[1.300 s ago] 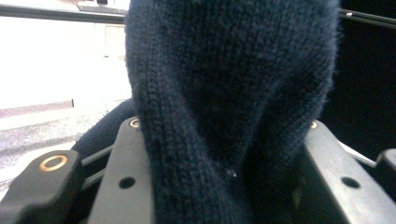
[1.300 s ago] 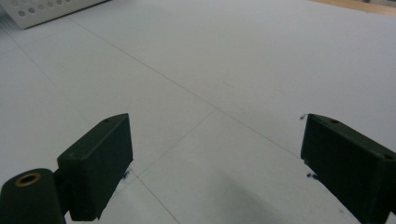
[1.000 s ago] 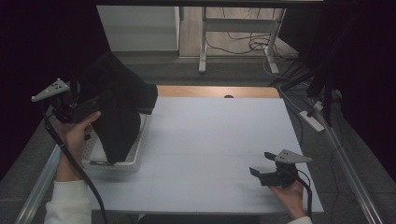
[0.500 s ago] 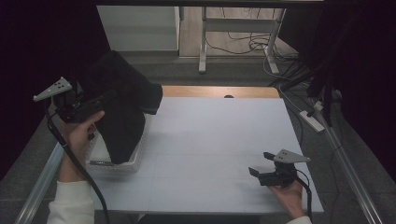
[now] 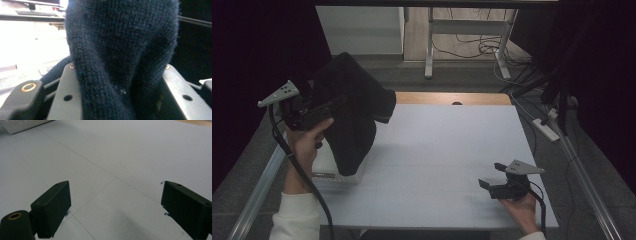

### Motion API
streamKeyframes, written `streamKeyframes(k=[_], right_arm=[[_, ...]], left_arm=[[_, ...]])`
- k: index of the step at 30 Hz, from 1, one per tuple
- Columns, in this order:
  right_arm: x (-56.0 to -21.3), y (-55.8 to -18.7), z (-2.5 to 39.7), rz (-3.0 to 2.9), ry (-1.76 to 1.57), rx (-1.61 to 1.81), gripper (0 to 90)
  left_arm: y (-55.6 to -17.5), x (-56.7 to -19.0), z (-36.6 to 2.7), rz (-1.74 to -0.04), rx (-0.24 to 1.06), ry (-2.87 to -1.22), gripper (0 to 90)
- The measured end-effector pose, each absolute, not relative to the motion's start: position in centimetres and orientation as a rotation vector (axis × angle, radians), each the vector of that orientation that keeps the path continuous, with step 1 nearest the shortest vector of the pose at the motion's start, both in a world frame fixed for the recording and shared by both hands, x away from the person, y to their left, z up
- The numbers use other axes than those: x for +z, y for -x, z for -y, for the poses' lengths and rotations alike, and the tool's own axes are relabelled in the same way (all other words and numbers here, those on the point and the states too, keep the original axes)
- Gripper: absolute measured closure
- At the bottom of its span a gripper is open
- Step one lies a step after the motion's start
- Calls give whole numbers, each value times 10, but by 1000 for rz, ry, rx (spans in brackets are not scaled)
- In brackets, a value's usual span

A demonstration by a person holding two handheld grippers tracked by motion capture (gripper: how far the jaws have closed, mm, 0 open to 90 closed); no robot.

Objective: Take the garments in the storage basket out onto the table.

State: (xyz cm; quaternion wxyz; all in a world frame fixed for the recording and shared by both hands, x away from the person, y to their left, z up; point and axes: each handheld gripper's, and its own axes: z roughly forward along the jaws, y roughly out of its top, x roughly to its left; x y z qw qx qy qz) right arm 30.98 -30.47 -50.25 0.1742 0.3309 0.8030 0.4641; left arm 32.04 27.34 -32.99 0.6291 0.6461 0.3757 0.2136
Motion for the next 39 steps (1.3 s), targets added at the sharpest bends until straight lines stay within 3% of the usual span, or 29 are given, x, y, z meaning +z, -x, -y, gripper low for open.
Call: streamKeyframes(k=[39], right_arm=[[-502, -309, 306, -2276, -934, 1312, 88]], left_arm=[[-326, -326, -218, -753, 404, -1517, 612]])
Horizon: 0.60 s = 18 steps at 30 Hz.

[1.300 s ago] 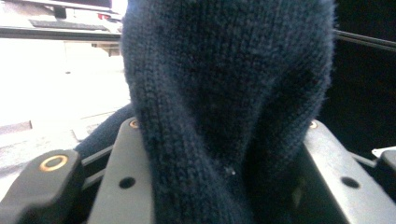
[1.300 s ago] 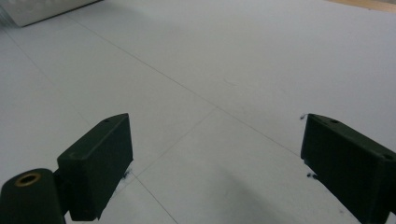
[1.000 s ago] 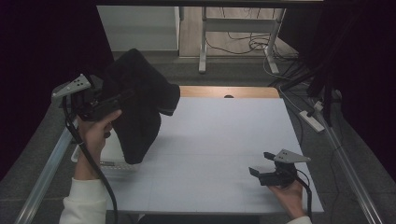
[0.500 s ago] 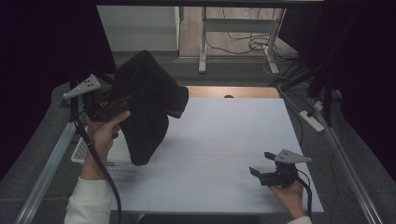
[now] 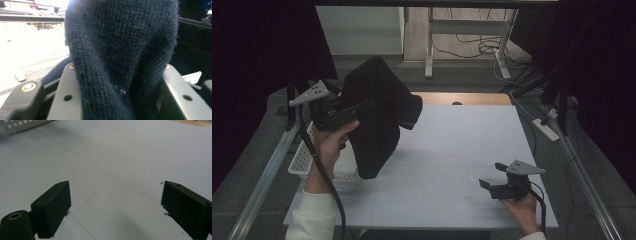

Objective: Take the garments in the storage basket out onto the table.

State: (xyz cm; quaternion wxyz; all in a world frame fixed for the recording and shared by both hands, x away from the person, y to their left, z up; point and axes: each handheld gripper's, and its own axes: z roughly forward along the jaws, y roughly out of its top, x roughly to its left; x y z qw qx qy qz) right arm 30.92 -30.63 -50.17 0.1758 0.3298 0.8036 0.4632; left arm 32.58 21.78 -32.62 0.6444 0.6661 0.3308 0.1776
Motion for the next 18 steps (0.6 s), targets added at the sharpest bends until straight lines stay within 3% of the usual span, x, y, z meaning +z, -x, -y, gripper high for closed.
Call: streamKeyframes(k=[18], right_arm=[[-502, -309, 306, -2275, -935, 1312, 87]], left_arm=[[-330, -328, -186, -700, 355, -1556, 612]])
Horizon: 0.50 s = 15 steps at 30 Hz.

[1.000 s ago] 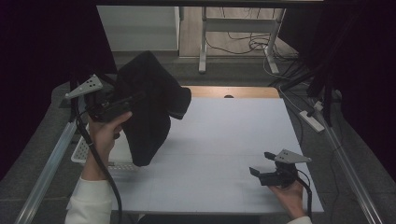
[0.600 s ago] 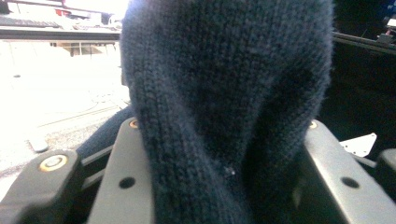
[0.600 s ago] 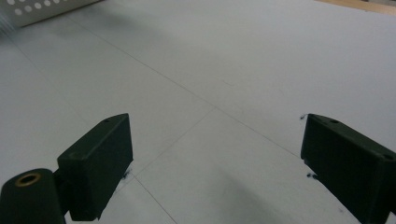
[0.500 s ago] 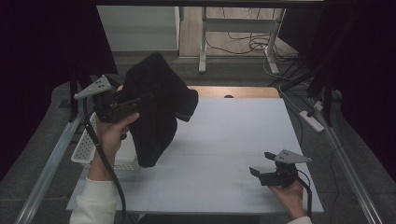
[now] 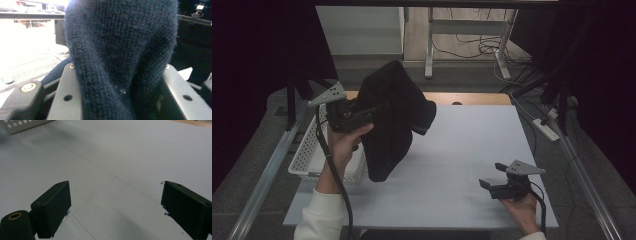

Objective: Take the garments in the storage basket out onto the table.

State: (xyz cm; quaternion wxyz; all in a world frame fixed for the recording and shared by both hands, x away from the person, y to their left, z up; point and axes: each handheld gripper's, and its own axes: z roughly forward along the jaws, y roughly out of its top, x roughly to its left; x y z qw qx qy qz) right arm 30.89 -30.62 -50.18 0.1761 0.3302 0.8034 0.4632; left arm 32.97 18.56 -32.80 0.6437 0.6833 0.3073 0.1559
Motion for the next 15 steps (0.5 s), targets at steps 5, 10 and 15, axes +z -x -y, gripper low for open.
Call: streamKeyframes(k=[5, 10, 15], right_arm=[[-502, -309, 306, -2276, -936, 1311, 87], [-502, -309, 307, -2270, -937, 1313, 88], [-502, -309, 307, -2273, -936, 1313, 87]], left_arm=[[-330, -329, -176, -684, 337, -1574, 612], [-330, -330, -166, -671, 327, -1596, 612], [-330, -332, -160, -666, 311, -1603, 611]])
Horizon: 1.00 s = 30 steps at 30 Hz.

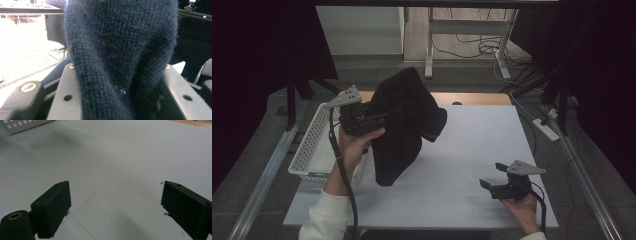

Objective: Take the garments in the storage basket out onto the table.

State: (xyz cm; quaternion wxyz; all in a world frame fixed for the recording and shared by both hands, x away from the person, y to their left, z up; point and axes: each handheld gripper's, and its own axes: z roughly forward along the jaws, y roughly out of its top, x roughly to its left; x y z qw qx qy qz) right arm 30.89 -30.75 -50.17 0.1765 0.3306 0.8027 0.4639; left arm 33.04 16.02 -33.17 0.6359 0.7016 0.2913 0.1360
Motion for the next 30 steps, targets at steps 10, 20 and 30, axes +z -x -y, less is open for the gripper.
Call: streamKeyframes(k=[10, 20, 30], right_arm=[[-502, -309, 307, -2268, -938, 1319, 88], [-502, -309, 308, -2272, -941, 1316, 88], [-502, -308, 308, -2269, -944, 1319, 88]], left_arm=[[-329, -334, -146, -655, 293, -1617, 610], [-332, -341, -123, -627, 263, -1680, 610], [-326, -342, -114, -614, 253, -1700, 609]])
